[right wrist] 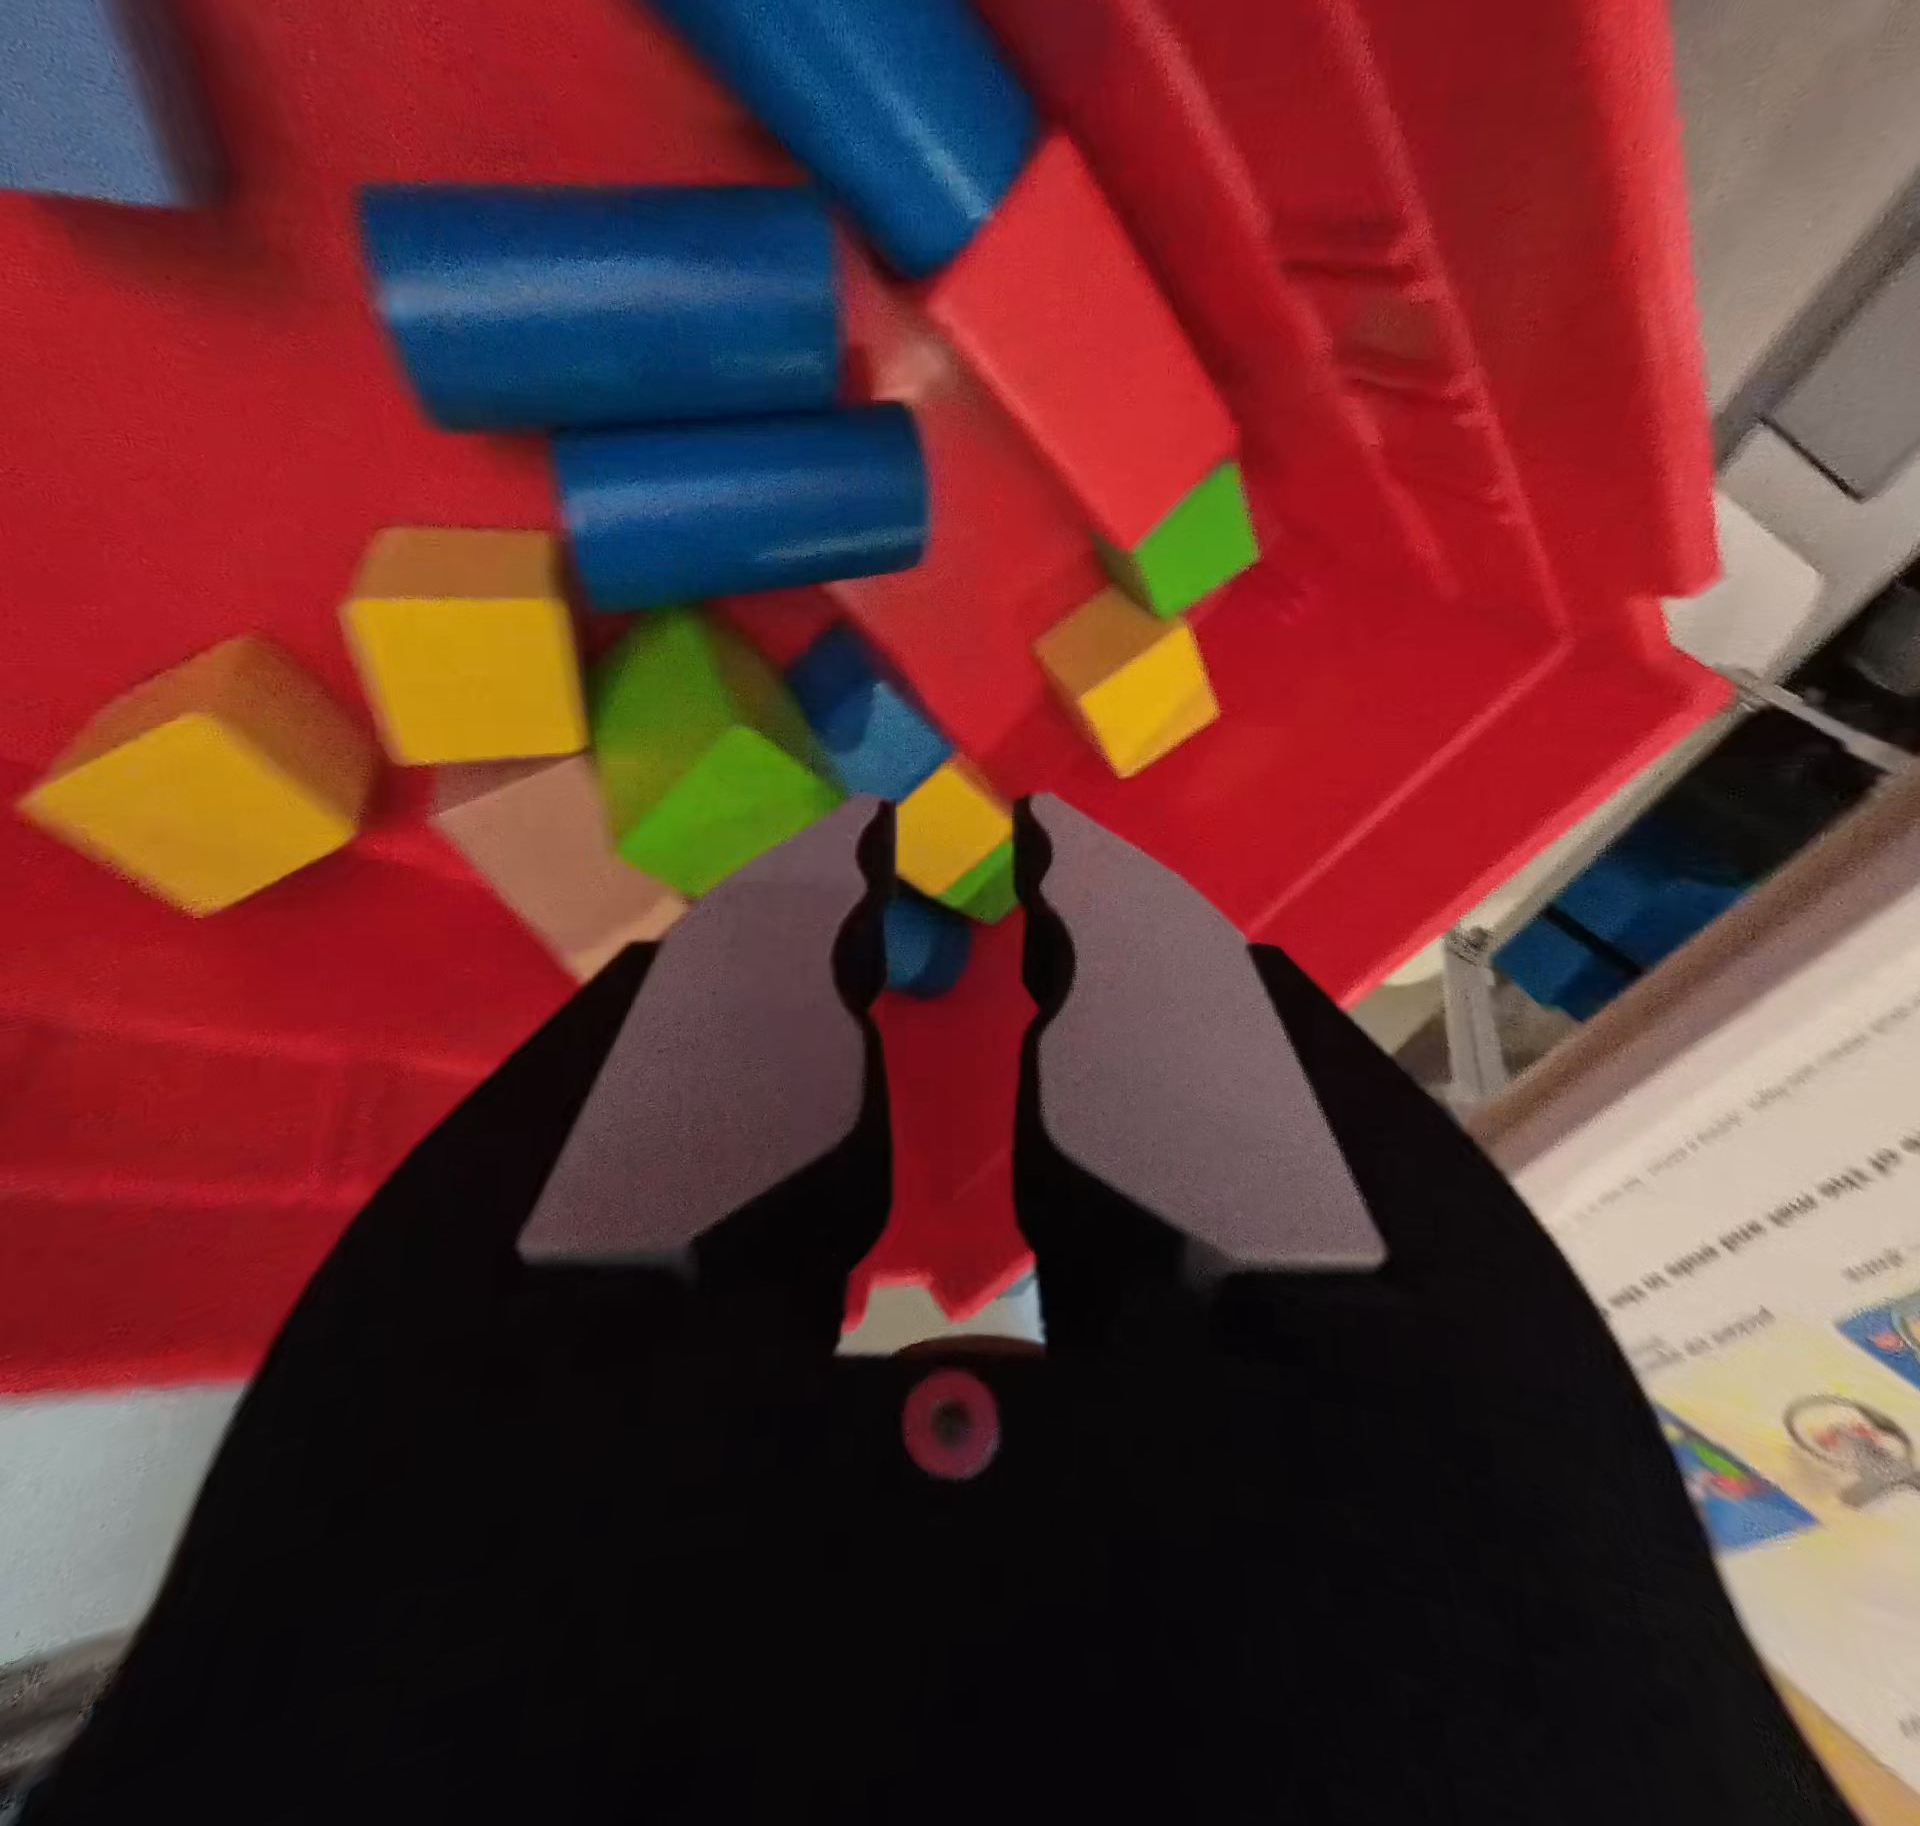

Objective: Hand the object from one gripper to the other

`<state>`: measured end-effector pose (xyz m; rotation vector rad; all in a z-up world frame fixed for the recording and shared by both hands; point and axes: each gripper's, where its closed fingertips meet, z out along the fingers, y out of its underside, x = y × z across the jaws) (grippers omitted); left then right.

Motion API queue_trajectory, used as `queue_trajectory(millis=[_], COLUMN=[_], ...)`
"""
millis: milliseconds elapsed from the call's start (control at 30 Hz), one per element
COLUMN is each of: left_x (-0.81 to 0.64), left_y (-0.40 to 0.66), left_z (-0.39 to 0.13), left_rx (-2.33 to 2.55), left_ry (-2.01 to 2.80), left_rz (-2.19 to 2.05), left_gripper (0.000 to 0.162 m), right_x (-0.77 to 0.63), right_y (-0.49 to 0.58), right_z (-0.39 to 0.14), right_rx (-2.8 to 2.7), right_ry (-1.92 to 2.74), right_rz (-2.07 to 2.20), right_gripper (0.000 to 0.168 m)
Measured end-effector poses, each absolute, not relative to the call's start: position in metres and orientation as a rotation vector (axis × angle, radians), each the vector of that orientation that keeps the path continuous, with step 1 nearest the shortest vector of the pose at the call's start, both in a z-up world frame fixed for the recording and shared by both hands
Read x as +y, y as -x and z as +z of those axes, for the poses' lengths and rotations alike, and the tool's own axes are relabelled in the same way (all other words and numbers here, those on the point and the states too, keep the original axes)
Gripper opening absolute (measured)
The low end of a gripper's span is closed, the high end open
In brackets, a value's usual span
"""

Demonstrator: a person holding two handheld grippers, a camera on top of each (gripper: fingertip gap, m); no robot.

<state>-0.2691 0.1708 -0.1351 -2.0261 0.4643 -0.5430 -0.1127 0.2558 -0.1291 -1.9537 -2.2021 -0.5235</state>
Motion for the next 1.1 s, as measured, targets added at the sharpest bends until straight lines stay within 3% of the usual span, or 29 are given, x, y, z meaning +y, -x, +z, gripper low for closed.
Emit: queue_trajectory(millis=[100,133,167,200,233,300,367,600,767,800,900,967,1000,1100], left_x=[0.171,0.171,0.171,0.171,0.171,0.170,0.170,0.169,0.169,0.168,0.168,0.168,0.167,0.166], left_y=[0.269,0.269,0.269,0.269,0.269,0.268,0.268,0.267,0.267,0.267,0.267,0.267,0.266,0.265], left_z=[-0.135,-0.135,-0.135,-0.135,-0.135,-0.135,-0.135,-0.135,-0.135,-0.135,-0.135,-0.135,-0.135,-0.135], left_rx=[0.461,0.461,0.462,0.463,0.465,0.467,0.461,0.457,0.458,0.461,0.468,0.476,0.481,0.474], left_ry=[2.028,2.027,2.027,2.027,2.026,2.028,2.028,2.029,2.028,2.029,2.030,2.025,2.024,2.027], left_rz=[-0.538,-0.537,-0.536,-0.537,-0.538,-0.549,-0.555,-0.547,-0.544,-0.542,-0.528,-0.527,-0.536,-0.544], left_gripper=[0.004,0.004,0.004,0.004,0.004,0.004,0.004,0.004,0.004,0.004,0.004,0.004,0.004,0.004], right_x=[0.289,0.288,0.286,0.289,0.281,0.227,0.201,0.255,0.275,0.276,0.264,0.223,0.210,0.213], right_y=[0.103,0.097,0.093,0.095,0.099,0.130,0.145,0.152,0.186,0.191,0.160,0.092,0.082,0.092], right_z=[-0.152,-0.162,-0.171,-0.173,-0.173,-0.175,-0.167,-0.126,-0.160,-0.158,-0.160,-0.168,-0.162,-0.136], right_rx=[-1.998,-2.005,-2.023,-1.987,-2.011,-2.093,-2.099,-1.737,-1.600,-1.572,-1.572,-1.797,-1.827,-1.756], right_ry=[2.093,2.145,2.158,2.128,2.125,2.299,2.350,2.244,2.214,2.181,2.402,2.795,2.826,2.694], right_rz=[-0.647,-0.676,-0.707,-0.746,-0.692,-0.141,0.108,0.081,0.256,0.329,0.365,0.155,0.191,0.274], right_gripper=[0.044,0.017,0.001,0.000,0.001,0.004,0.040,0.039,0.048,0.036,0.034,0.045,0.037,0.039])
